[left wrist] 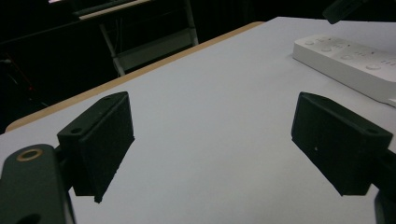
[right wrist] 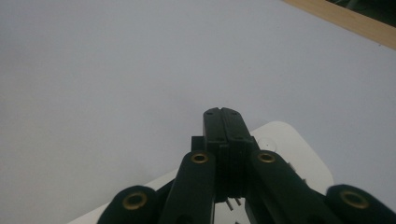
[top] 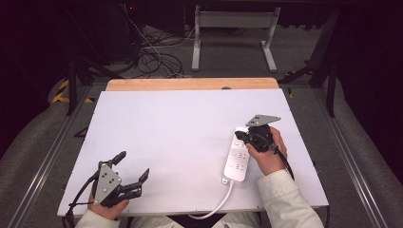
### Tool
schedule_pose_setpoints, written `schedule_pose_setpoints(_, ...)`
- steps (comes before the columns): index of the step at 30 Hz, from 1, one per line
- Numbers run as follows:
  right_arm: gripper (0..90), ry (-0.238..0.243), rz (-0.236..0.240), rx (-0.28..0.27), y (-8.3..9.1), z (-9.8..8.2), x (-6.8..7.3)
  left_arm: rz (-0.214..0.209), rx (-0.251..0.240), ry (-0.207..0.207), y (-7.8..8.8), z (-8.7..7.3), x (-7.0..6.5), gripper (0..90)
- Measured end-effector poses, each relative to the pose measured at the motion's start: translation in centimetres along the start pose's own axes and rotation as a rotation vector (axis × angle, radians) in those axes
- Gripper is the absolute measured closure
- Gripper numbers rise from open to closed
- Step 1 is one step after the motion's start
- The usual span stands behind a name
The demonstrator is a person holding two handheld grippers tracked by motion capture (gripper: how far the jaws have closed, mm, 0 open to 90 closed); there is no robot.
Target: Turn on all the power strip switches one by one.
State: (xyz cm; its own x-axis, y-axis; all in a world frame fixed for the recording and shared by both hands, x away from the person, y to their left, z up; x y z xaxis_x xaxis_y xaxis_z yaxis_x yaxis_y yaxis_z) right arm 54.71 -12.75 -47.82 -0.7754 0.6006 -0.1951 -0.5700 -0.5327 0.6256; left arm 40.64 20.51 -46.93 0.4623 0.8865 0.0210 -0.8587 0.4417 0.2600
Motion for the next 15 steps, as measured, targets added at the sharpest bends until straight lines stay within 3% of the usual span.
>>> schedule_pose_setpoints(9,90.0,-0.001,-0.032,-0.006,0.1,0.3,-0.7,-0.004,0.004,0.007,-0.1,-0.1,0.0,13.4)
schedule_pose_setpoints(15,90.0,-0.032,-0.043,-0.007,-0.6,0.1,-1.8,0.000,0.006,0.004,-0.2,-0.1,0.1,13.4)
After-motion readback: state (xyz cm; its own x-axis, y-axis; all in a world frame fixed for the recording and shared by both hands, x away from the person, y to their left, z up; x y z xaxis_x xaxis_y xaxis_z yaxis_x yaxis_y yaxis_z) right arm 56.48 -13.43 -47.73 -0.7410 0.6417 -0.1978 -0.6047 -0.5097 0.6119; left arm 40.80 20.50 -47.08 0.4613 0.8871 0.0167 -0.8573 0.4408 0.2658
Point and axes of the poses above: each handheld gripper's, and its own axes: y roughly backward along the jaws, z roughly out of its top, x roughly to its left, the point moved 9 cm from there along -y, roughly forward along the jaws, and after that the axes turned 11 degrees about y, right-handed, at the moved point
